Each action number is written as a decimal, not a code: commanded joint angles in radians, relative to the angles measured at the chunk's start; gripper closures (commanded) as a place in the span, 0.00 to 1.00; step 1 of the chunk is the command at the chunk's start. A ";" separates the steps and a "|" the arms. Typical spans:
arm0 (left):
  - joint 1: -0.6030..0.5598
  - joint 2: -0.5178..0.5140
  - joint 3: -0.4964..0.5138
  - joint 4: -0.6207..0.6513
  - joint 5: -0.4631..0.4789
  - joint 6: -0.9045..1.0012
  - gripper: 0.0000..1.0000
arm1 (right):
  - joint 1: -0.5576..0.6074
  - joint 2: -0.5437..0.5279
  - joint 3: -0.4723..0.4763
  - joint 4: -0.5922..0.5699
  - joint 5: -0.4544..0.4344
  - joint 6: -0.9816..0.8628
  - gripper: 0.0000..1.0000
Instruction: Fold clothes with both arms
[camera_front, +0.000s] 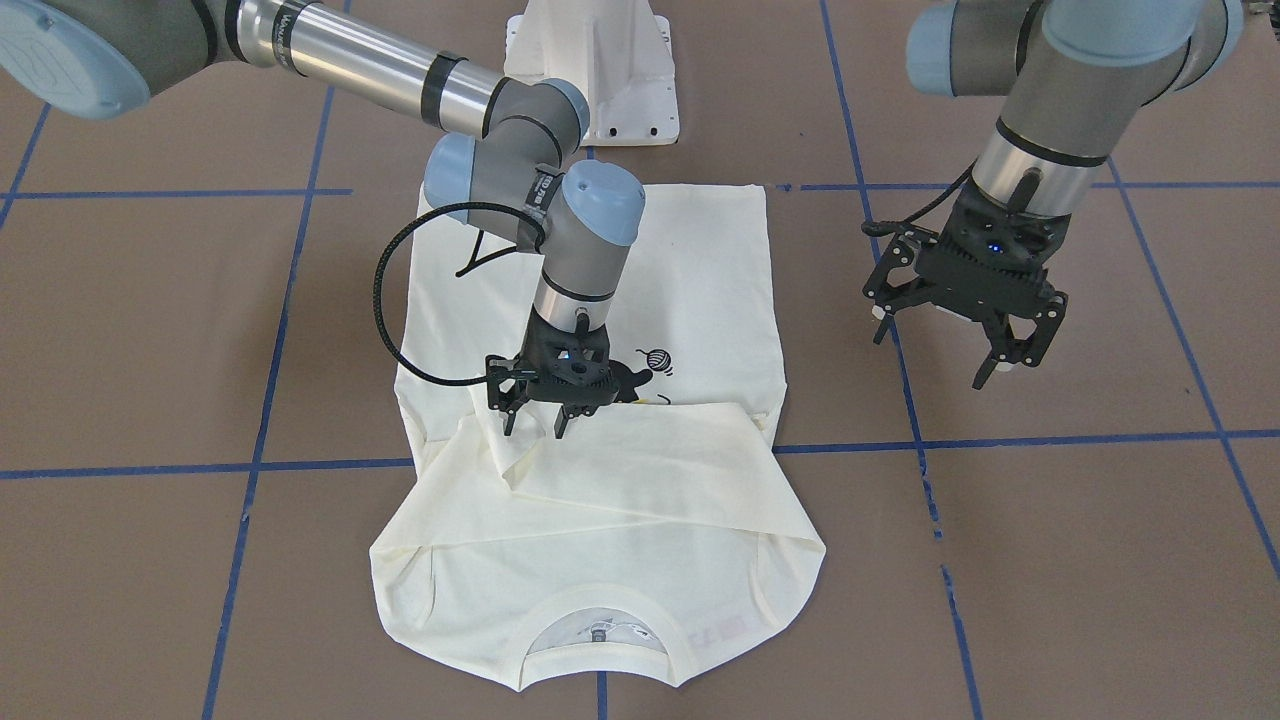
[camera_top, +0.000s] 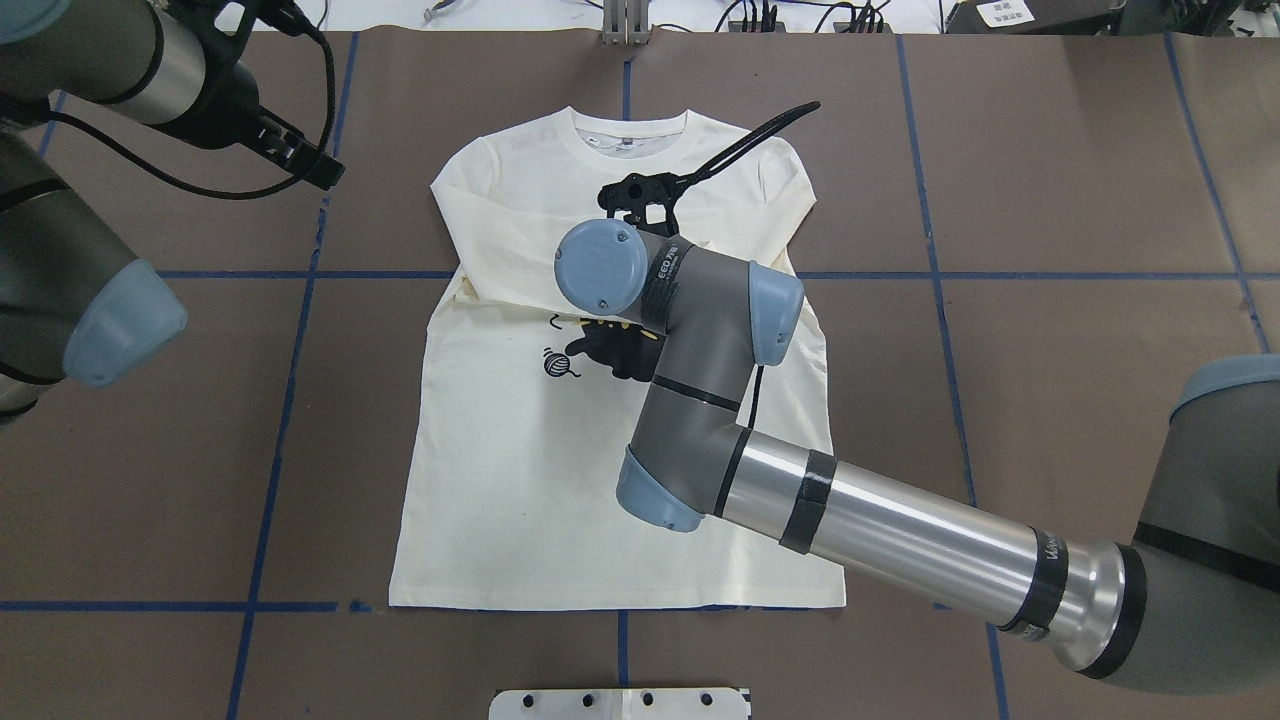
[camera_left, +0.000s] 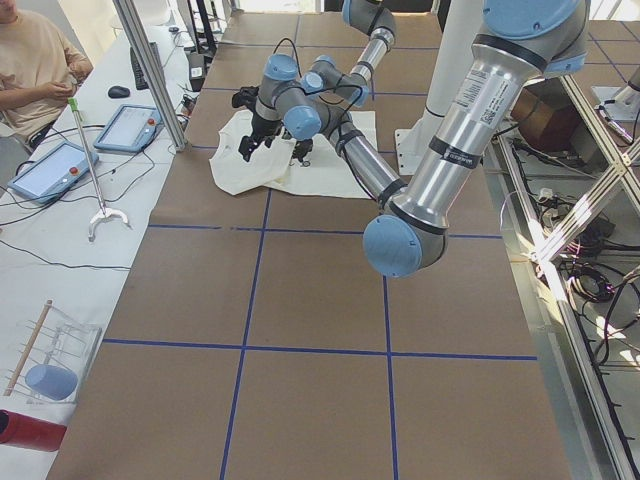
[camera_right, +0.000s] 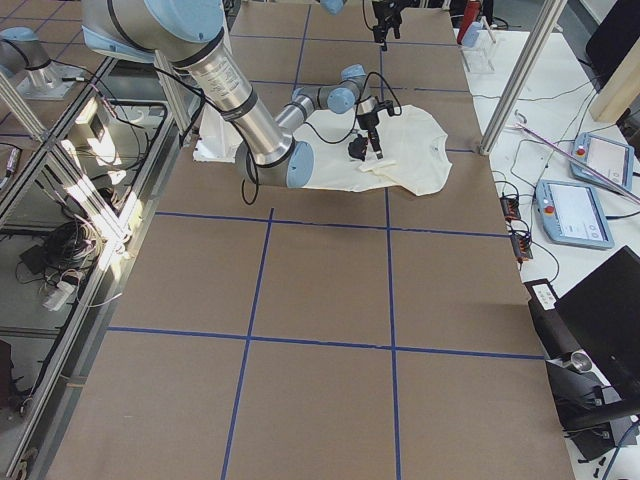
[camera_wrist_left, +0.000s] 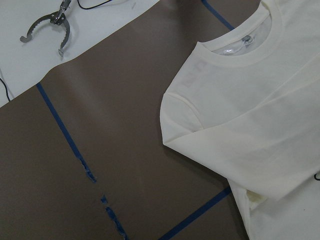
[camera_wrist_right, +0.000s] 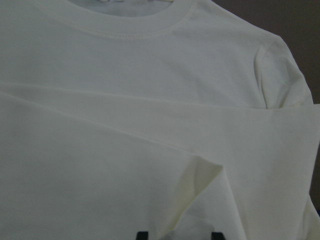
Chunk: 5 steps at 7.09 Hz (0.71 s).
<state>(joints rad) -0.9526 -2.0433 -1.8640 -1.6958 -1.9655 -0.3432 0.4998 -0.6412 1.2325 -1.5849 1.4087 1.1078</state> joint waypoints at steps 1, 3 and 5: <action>0.000 0.000 -0.001 -0.001 0.001 -0.019 0.00 | 0.005 0.000 0.001 -0.009 -0.002 -0.011 1.00; 0.000 -0.001 -0.003 0.001 0.000 -0.020 0.00 | 0.025 -0.002 0.013 -0.012 0.004 -0.014 1.00; 0.006 -0.003 -0.009 -0.001 -0.001 -0.066 0.00 | 0.075 -0.096 0.118 -0.017 0.013 -0.125 1.00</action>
<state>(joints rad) -0.9503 -2.0450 -1.8683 -1.6962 -1.9662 -0.3803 0.5444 -0.6765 1.2860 -1.6004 1.4170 1.0529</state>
